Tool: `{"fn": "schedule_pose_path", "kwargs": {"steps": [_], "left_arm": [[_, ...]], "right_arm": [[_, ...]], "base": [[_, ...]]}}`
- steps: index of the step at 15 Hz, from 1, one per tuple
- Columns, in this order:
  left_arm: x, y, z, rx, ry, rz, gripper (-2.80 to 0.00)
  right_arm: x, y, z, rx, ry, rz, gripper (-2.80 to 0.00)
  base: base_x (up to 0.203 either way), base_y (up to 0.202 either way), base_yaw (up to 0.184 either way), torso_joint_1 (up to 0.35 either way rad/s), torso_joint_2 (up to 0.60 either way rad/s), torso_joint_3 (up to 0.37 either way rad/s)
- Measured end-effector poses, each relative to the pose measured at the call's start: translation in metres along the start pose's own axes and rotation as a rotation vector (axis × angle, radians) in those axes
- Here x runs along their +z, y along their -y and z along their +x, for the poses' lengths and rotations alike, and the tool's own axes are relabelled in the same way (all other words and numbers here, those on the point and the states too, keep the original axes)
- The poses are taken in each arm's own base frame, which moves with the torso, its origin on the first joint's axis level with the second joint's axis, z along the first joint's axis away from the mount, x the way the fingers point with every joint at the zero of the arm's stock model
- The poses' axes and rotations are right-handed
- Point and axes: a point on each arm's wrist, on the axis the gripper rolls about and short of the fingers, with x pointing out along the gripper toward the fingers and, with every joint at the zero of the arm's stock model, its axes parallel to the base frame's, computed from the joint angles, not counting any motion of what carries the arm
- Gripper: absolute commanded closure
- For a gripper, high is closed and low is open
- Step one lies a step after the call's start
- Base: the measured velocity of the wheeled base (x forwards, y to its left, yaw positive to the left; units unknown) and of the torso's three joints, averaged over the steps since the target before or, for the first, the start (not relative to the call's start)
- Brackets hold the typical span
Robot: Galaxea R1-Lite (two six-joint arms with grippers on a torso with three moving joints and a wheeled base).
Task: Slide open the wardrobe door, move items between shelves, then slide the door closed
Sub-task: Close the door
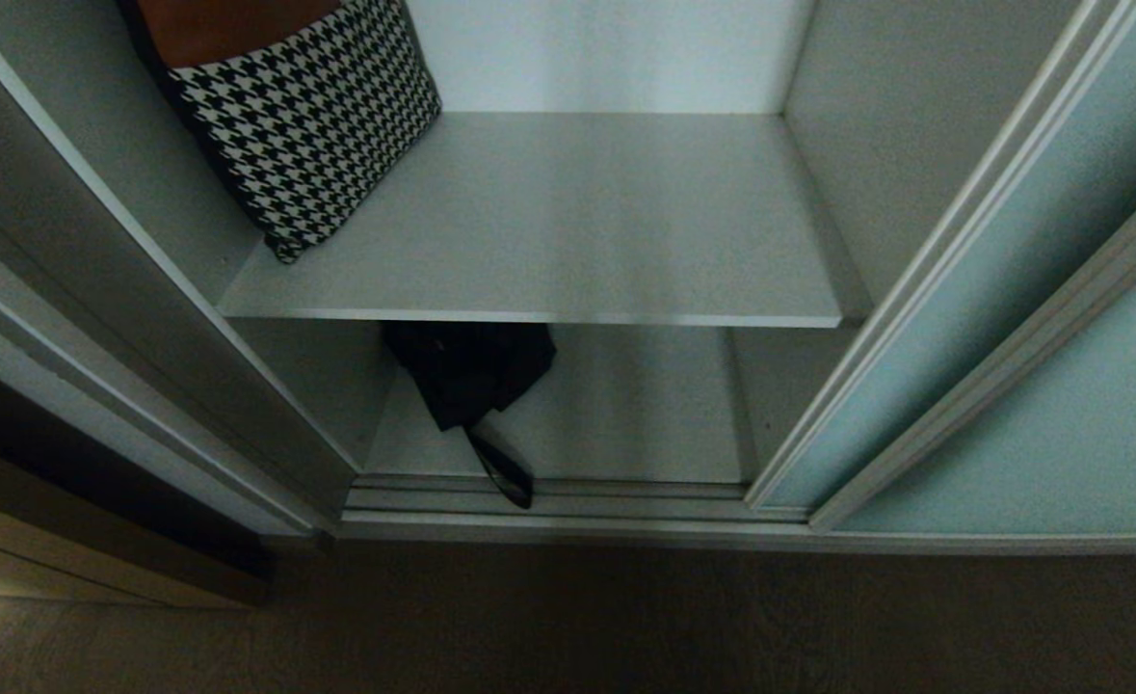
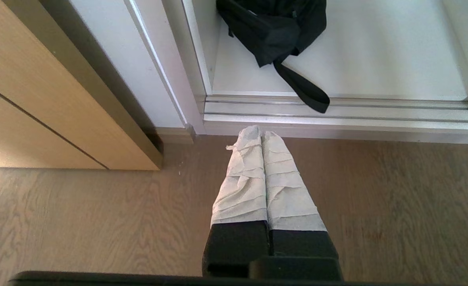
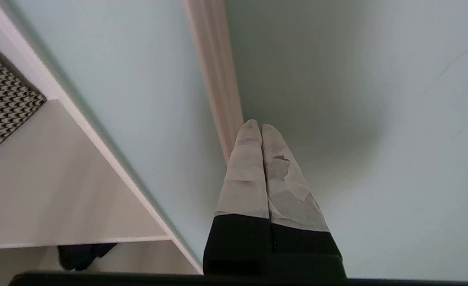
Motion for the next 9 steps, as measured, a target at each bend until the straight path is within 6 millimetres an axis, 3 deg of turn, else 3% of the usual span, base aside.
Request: {"fn": "schedule_pose_path", "kwargs": {"steps": [9], "left_arm": [[0.0, 0.0, 0.0, 0.0, 0.0, -0.001, 0.0]], "right_arm": [[0.0, -0.016, -0.008, 0.129, -0.009, 0.025, 0.0]], "base": [[0.0, 0.0, 0.0, 0.0, 0.0, 0.0]]}}
